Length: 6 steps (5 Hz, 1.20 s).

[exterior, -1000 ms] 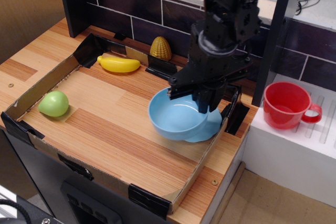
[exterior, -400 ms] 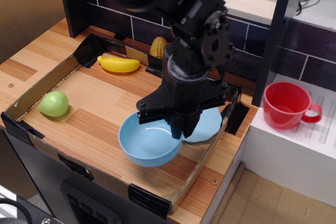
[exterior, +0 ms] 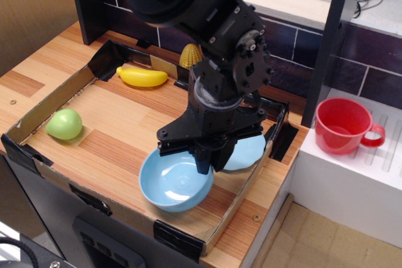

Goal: Take bowl off plate

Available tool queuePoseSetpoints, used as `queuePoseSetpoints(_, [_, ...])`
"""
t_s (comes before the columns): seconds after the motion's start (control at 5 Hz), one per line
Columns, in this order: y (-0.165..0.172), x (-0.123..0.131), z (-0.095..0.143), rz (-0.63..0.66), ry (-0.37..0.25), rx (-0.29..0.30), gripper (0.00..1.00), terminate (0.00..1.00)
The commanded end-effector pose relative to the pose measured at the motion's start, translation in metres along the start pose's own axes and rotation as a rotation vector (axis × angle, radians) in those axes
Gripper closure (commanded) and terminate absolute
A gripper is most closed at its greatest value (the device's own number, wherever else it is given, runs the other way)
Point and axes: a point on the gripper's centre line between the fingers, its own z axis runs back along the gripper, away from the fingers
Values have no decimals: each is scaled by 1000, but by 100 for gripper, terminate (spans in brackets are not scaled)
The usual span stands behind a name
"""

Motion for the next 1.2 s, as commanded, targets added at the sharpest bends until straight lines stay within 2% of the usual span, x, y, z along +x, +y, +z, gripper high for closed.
queuePoseSetpoints(0.0, [-3, 5, 14, -1, 3, -32, 0, 0])
queuePoseSetpoints(0.4, [-7, 13, 42, -29, -13, -99, 0, 0])
queuePoseSetpoints(0.8, [-7, 13, 42, -29, -13, -99, 0, 0])
queuePoseSetpoints(1.0, [-7, 13, 42, -29, -13, -99, 0, 100])
